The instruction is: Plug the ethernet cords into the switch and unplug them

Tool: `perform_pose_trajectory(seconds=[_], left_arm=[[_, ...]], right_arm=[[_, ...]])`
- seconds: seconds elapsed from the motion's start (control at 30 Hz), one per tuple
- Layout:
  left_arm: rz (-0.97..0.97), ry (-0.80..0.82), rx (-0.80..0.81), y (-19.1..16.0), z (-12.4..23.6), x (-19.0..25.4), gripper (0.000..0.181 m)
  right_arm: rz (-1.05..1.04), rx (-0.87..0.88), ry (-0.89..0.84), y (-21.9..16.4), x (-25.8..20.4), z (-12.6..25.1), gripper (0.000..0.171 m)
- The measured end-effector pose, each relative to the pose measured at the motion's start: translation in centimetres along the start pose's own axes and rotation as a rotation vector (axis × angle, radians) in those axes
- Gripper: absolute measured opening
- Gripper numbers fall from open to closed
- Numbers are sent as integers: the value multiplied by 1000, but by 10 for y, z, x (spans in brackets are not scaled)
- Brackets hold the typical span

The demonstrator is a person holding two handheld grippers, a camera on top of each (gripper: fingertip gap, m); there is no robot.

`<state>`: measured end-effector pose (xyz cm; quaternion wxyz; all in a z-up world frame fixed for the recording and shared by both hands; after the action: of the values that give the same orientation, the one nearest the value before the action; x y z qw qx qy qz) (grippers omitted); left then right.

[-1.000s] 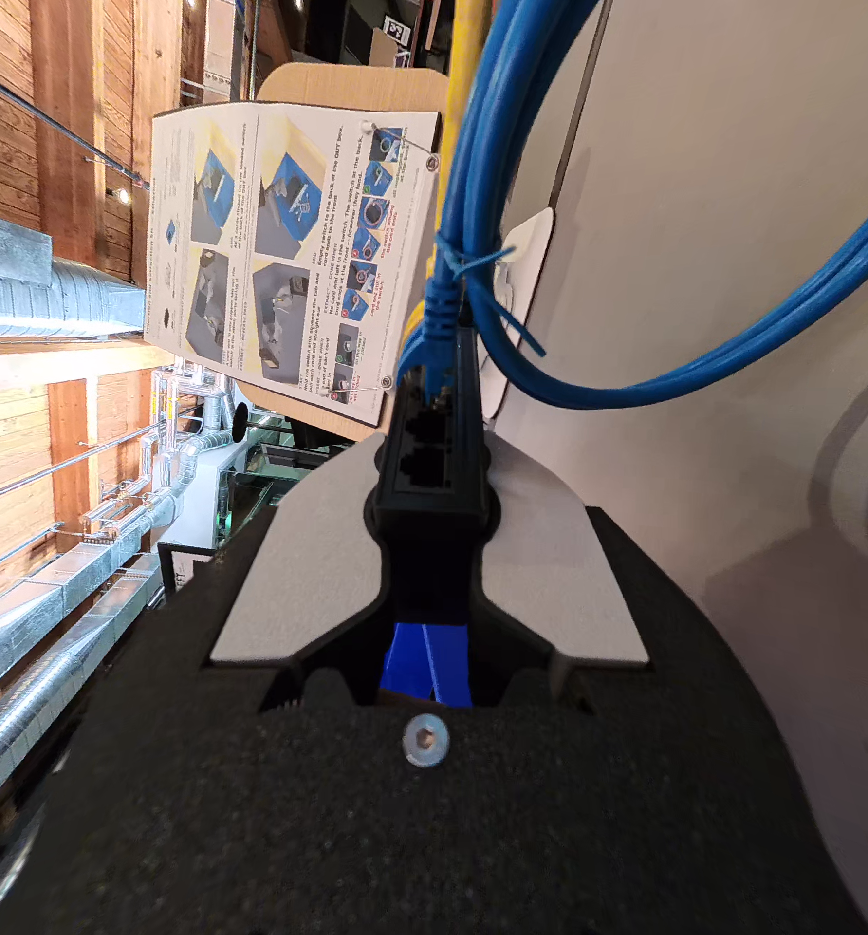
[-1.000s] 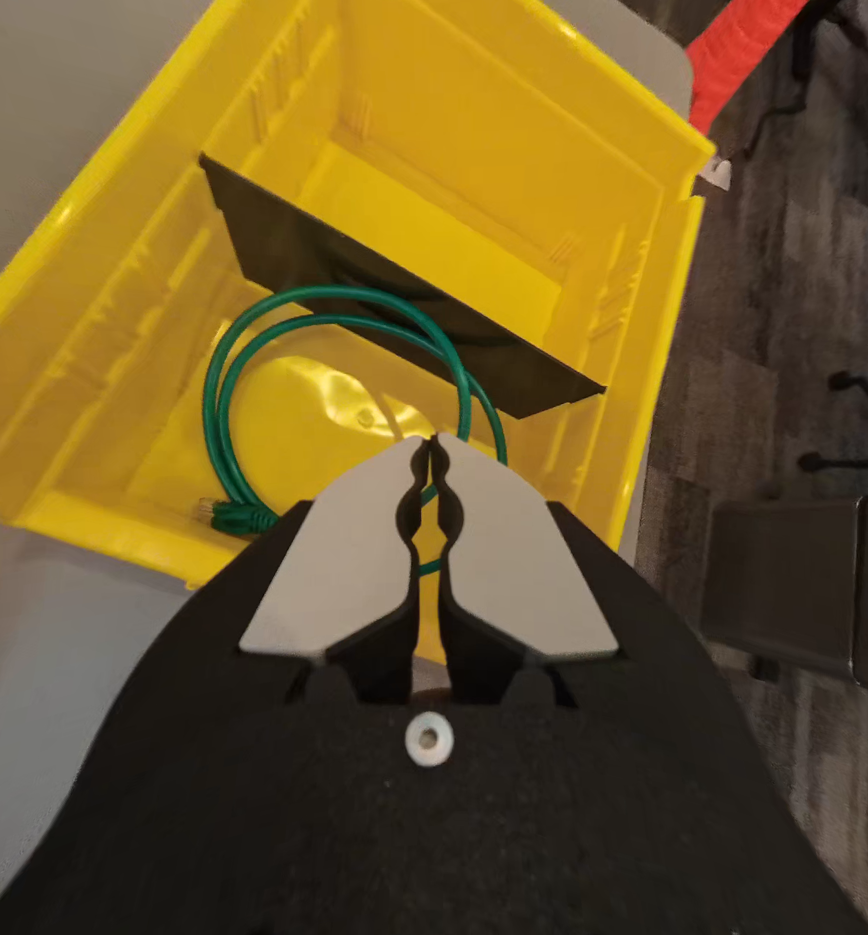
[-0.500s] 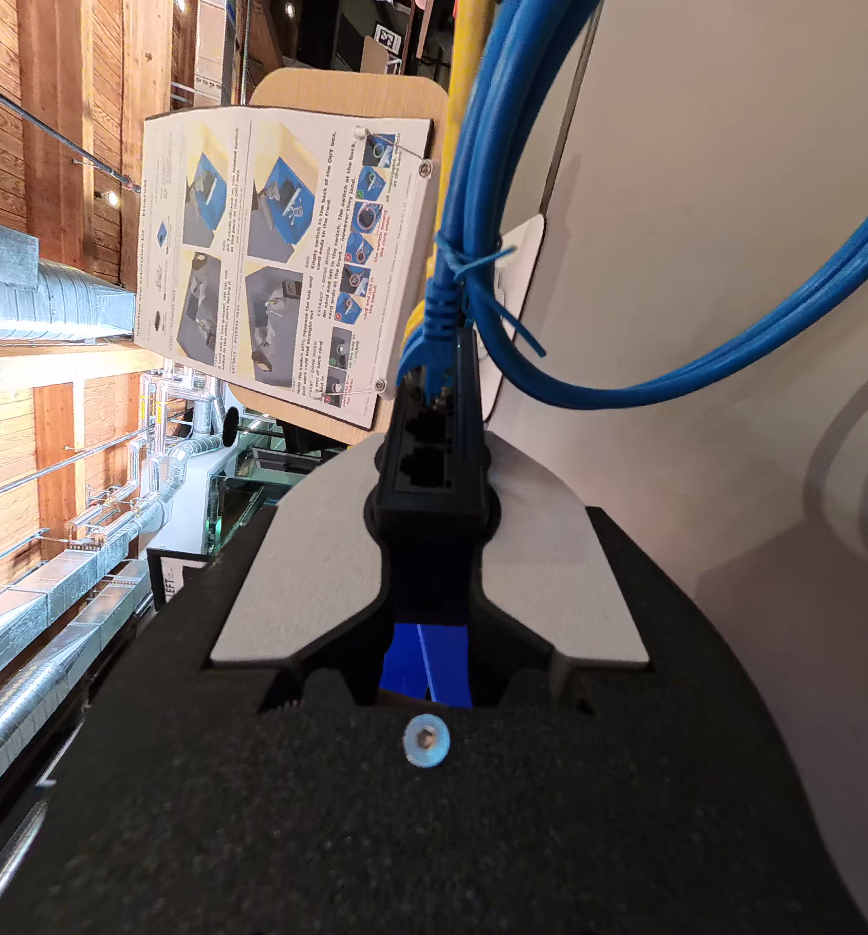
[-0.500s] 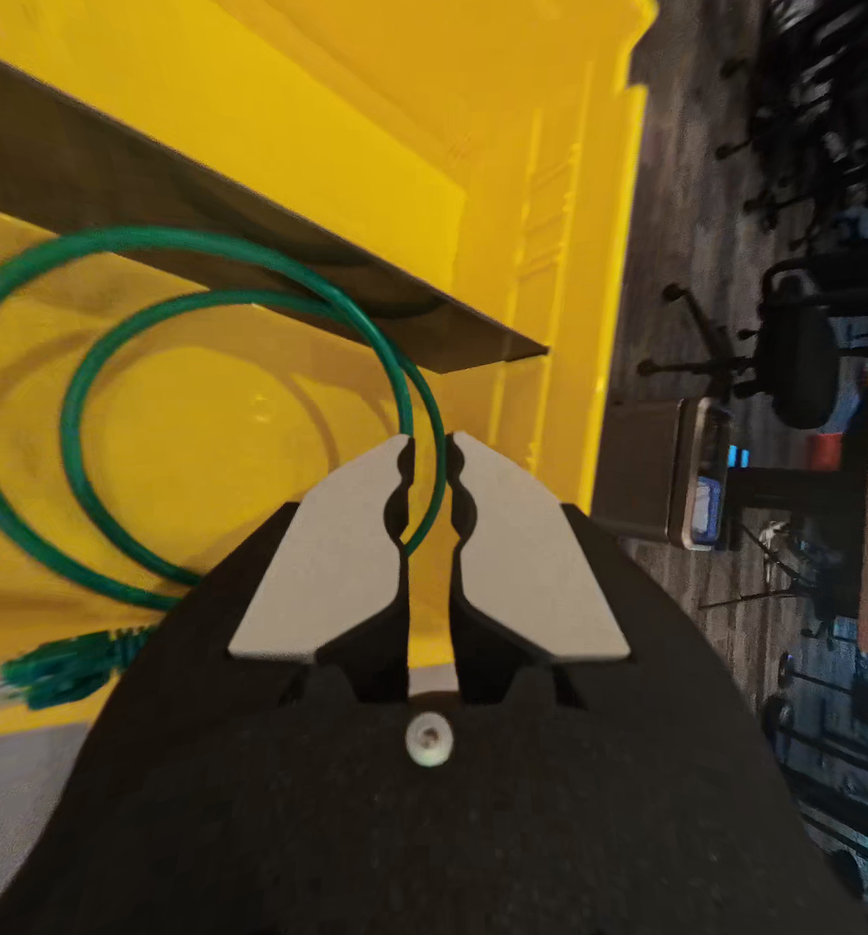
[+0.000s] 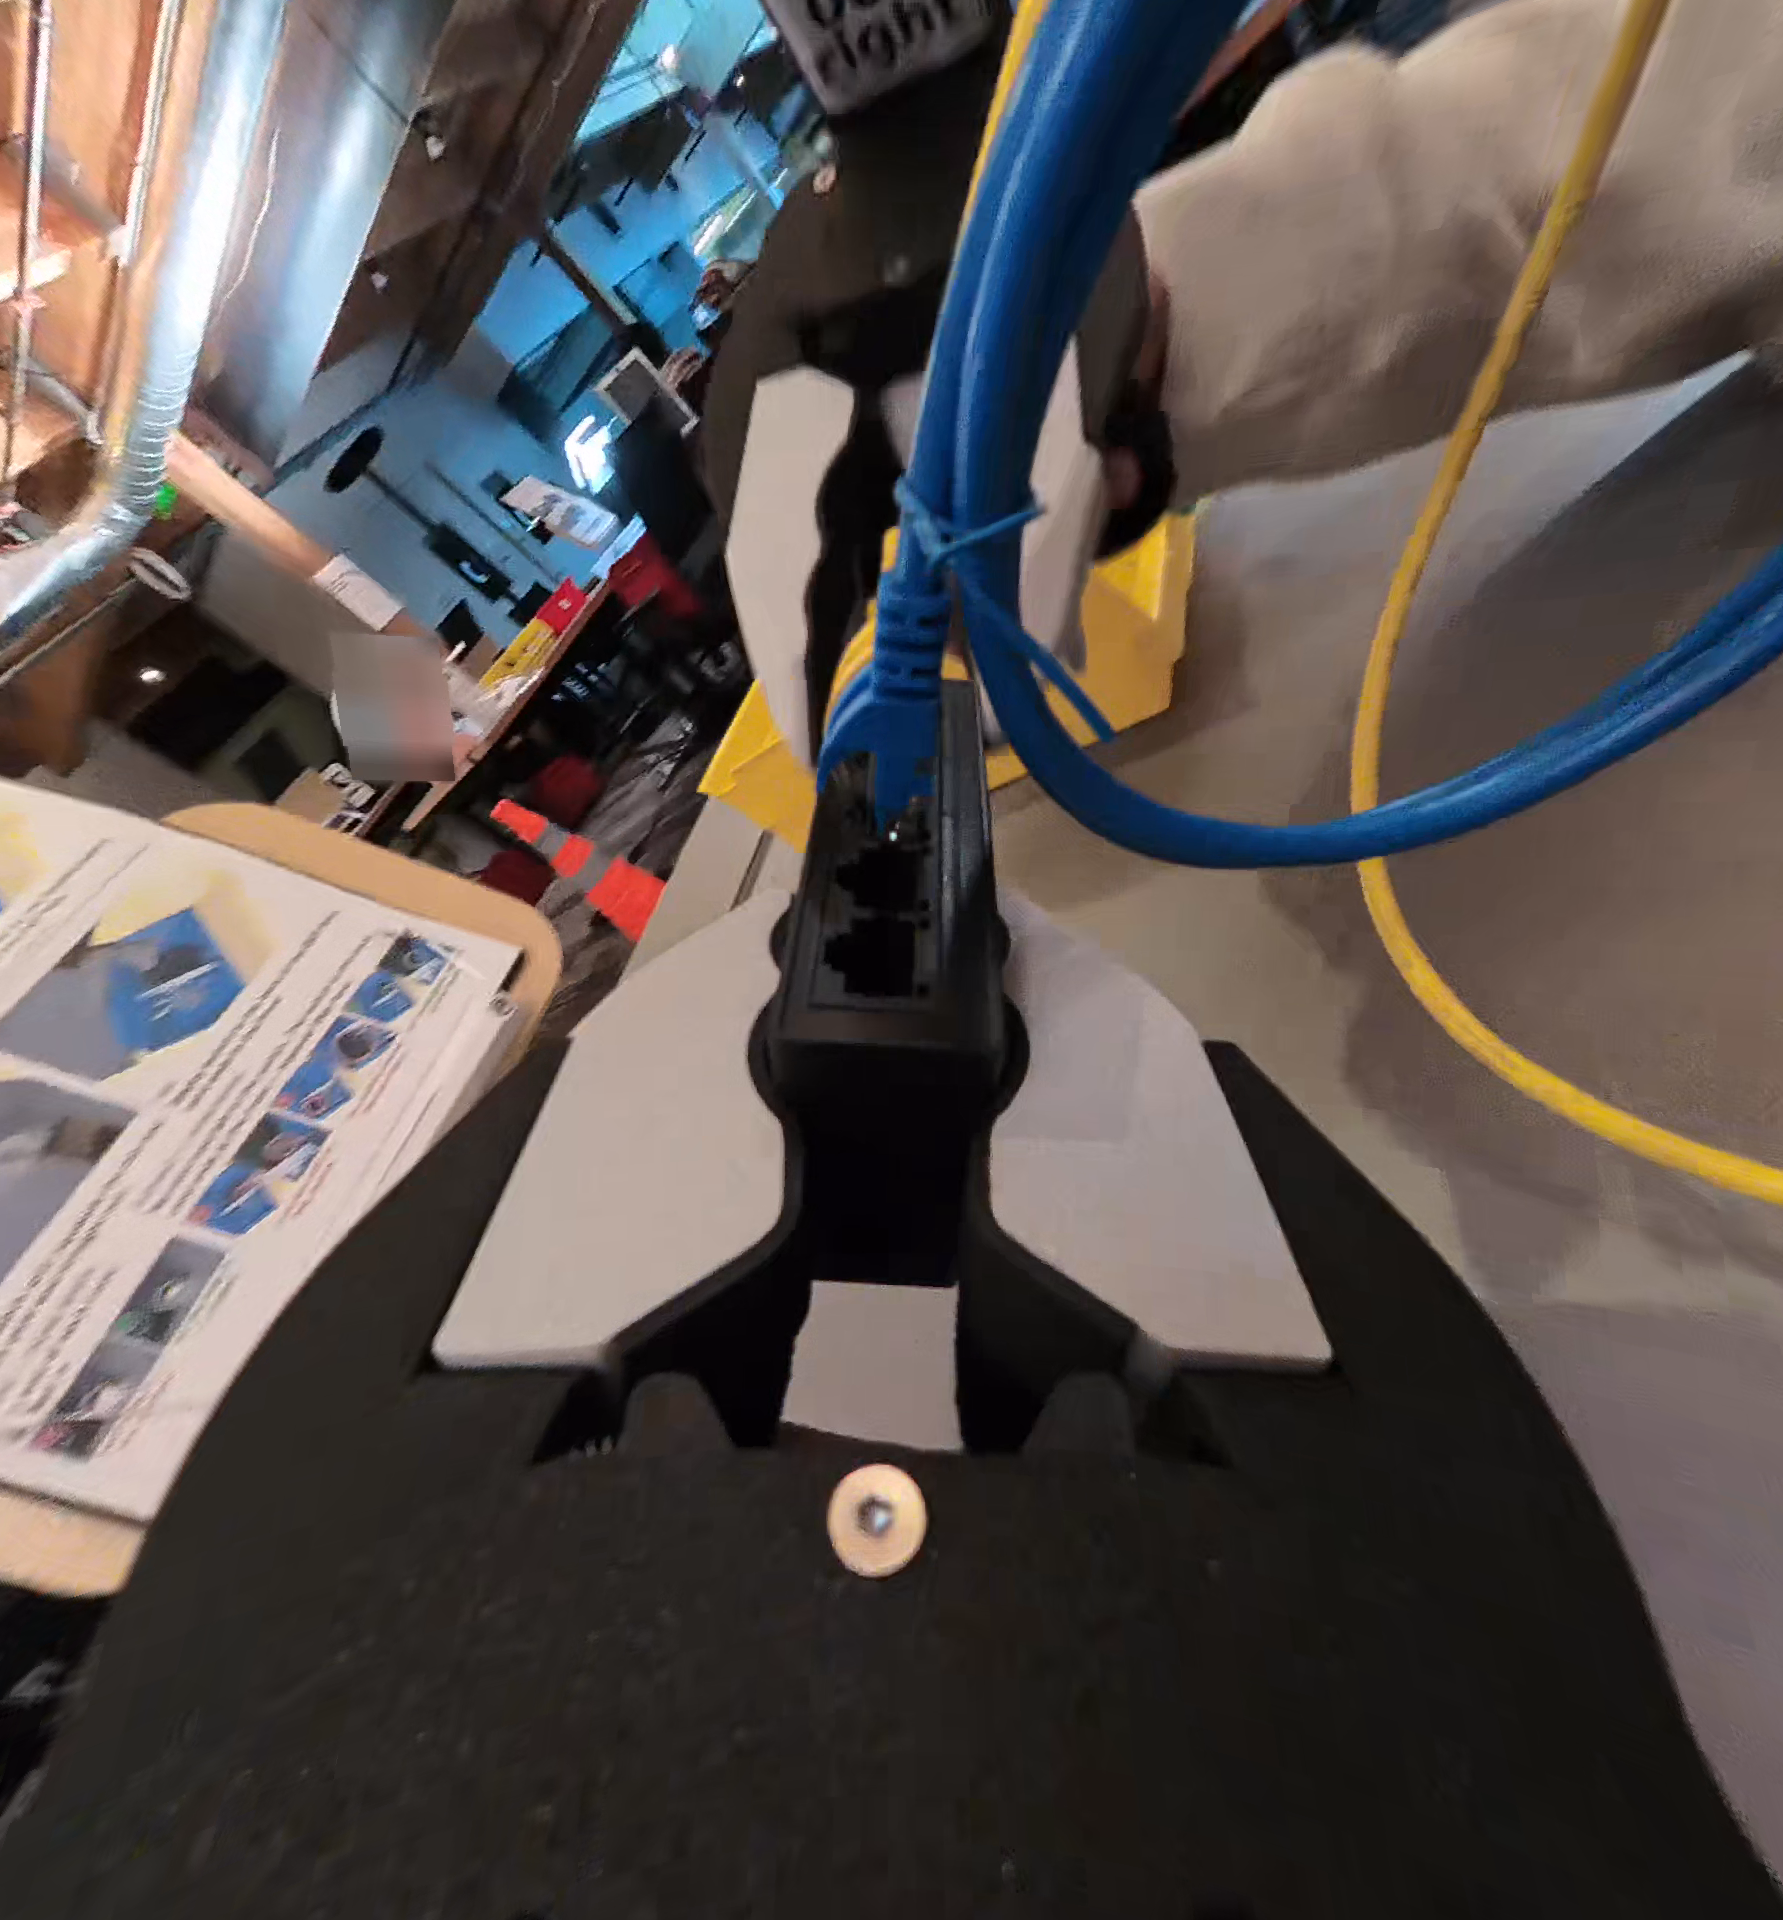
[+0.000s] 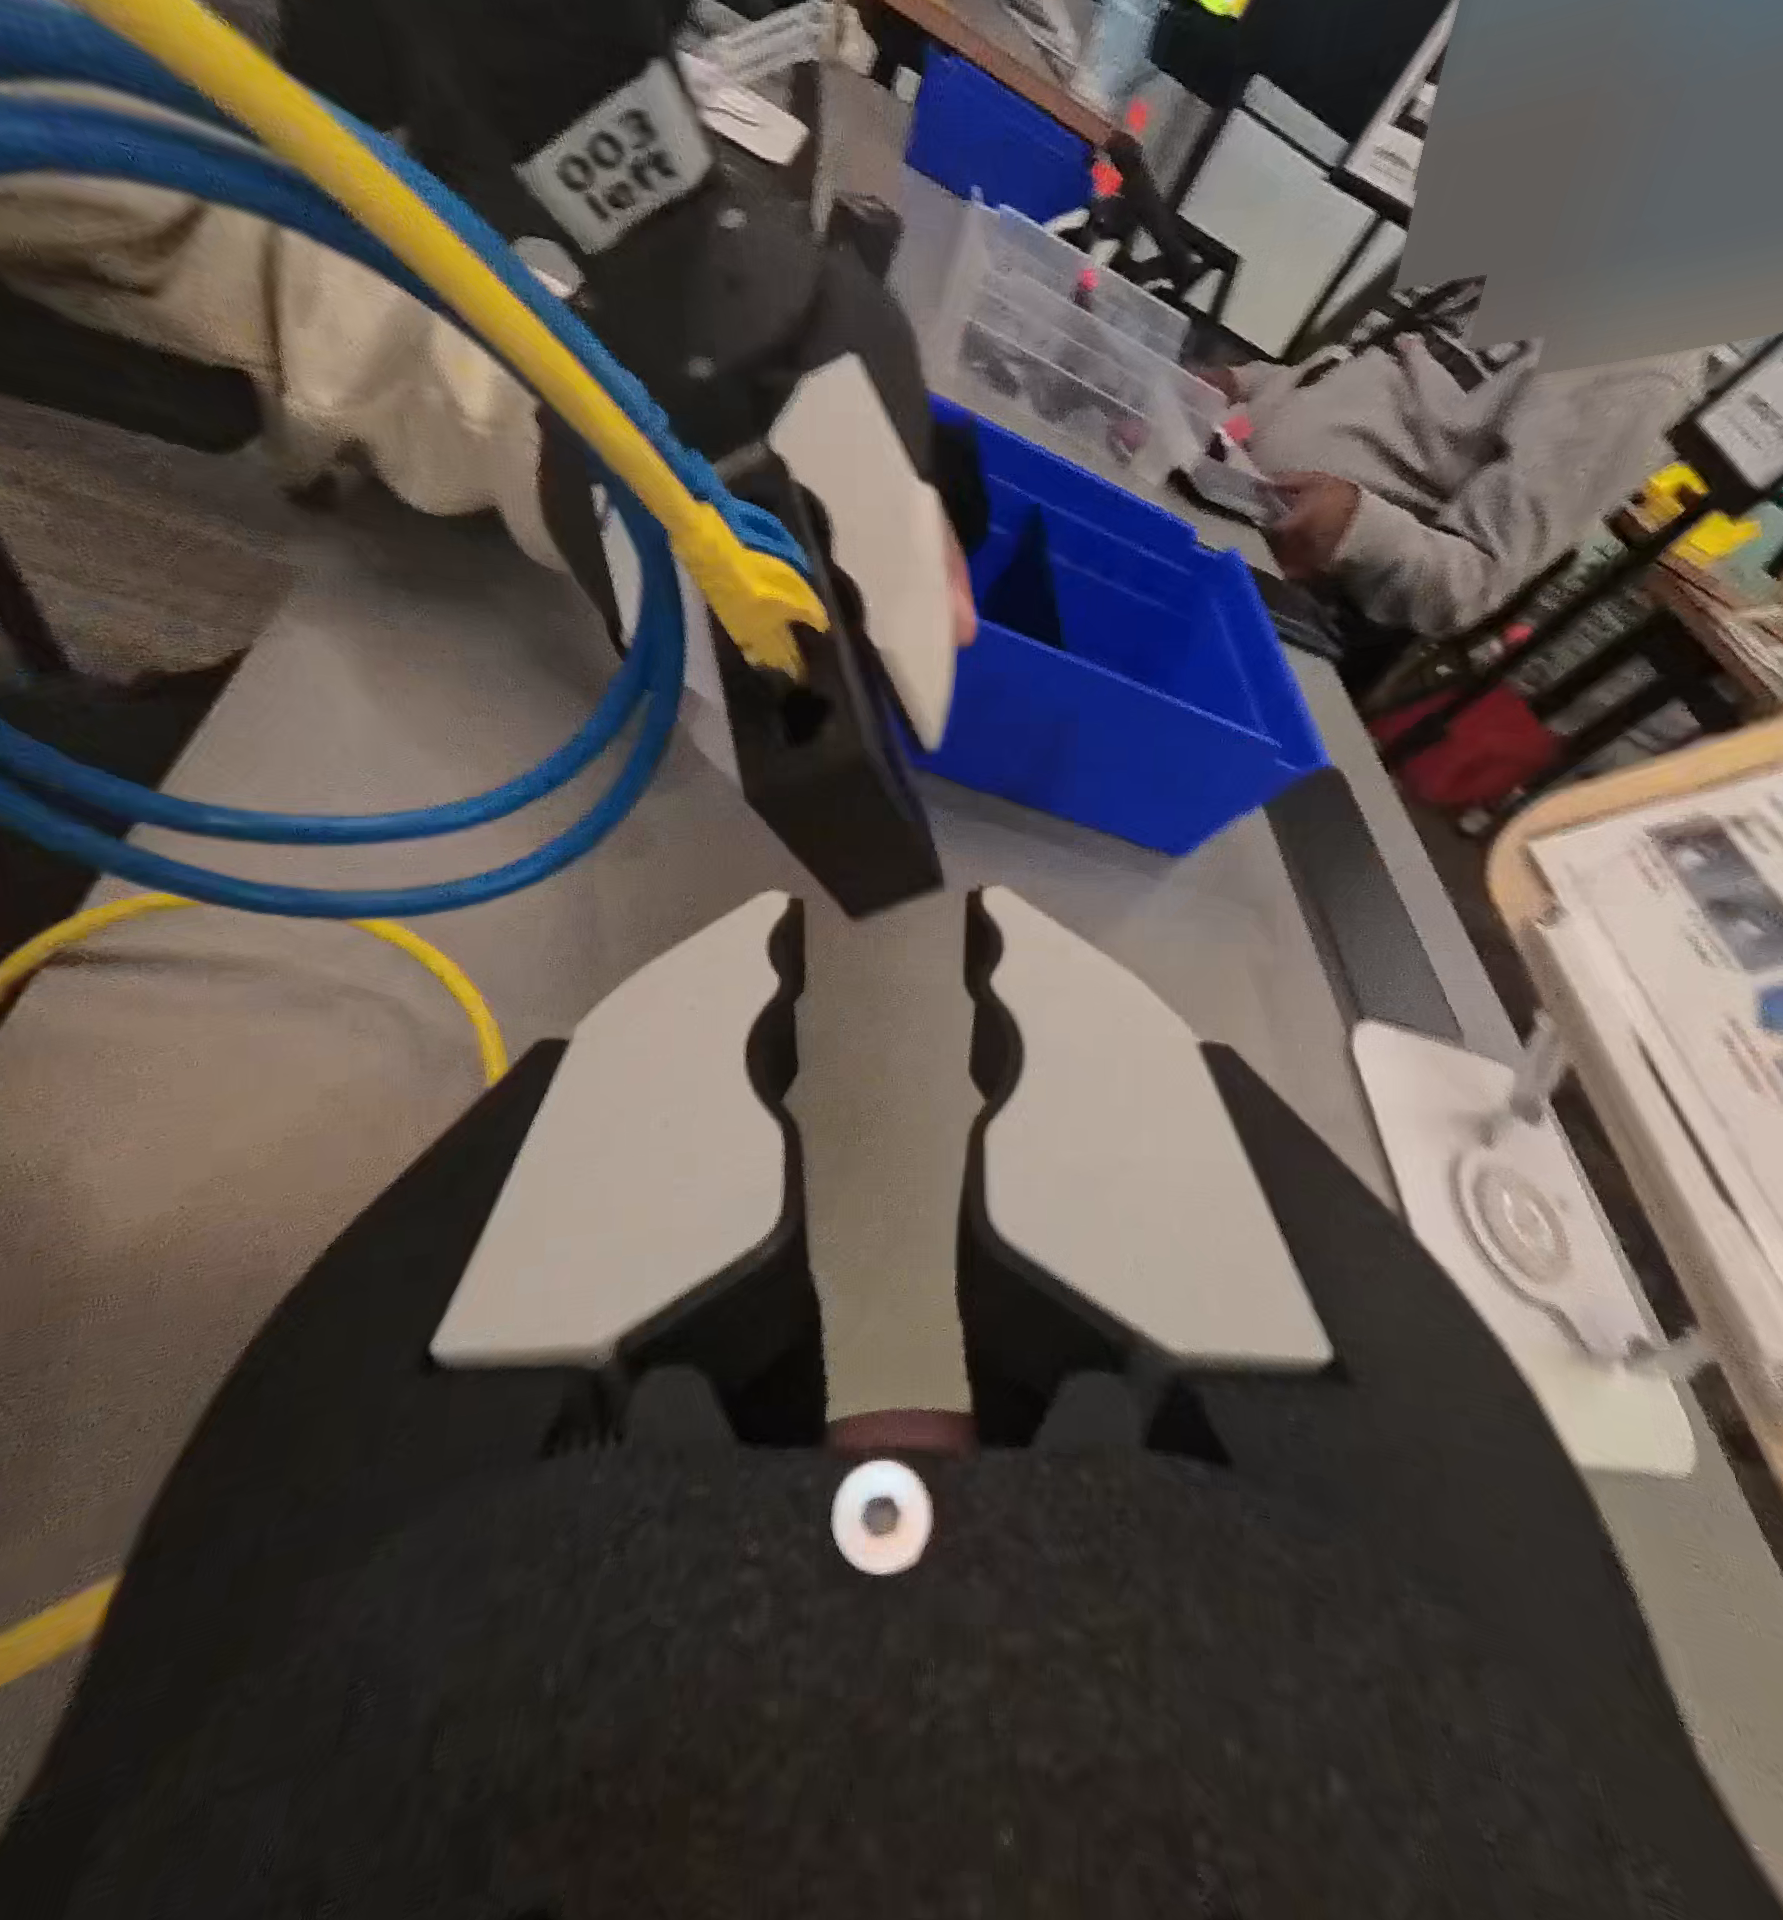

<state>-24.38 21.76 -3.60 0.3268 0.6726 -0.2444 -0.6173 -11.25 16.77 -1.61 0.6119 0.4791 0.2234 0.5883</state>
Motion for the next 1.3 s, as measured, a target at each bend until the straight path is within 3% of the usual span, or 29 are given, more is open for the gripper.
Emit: perform_pose_trajectory(seconds=[0.07,0.2,0.33,0.5,0.57,0.7,0.9,1.1,1.3], left_arm=[[5,-23,10,2,-6,2,30],[32,-46,-20,-4,-13,5,31],[53,-55,-167,-17,-10,8,34],[-88,-55,-298,-26,-5,15,29],[-106,-69,-265,-24,-4,18,29],[37,-124,-106,-13,2,21,29],[129,-185,-20,-8,-2,32,29],[106,-107,-164,-23,-7,31,30],[2,-145,-228,-34,-3,45,27]], right_arm=[[71,-14,24,6,-5,-24,36],[183,45,-52,7,-6,-33,30],[171,-64,-70,-9,-7,-37,29],[207,-184,-87,-15,-8,-39,29],[203,-182,-73,-11,-12,-37,29],[216,30,21,-2,-25,-22,28],[219,25,42,-18,-30,-34,30],[275,-116,-66,-27,-21,-39,29],[258,-160,-6,-26,-29,-41,29]])
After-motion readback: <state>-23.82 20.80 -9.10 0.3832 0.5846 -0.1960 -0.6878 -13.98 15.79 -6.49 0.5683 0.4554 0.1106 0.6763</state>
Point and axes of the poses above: each gripper's, where its closed fingertips meet, z back along the fingers, y out of its top, x = y × z across the jaws, the point moved 6 cm from there along z, back along the fingers, and after that the axes turned 14 degrees about y, right-handed, at the moved point
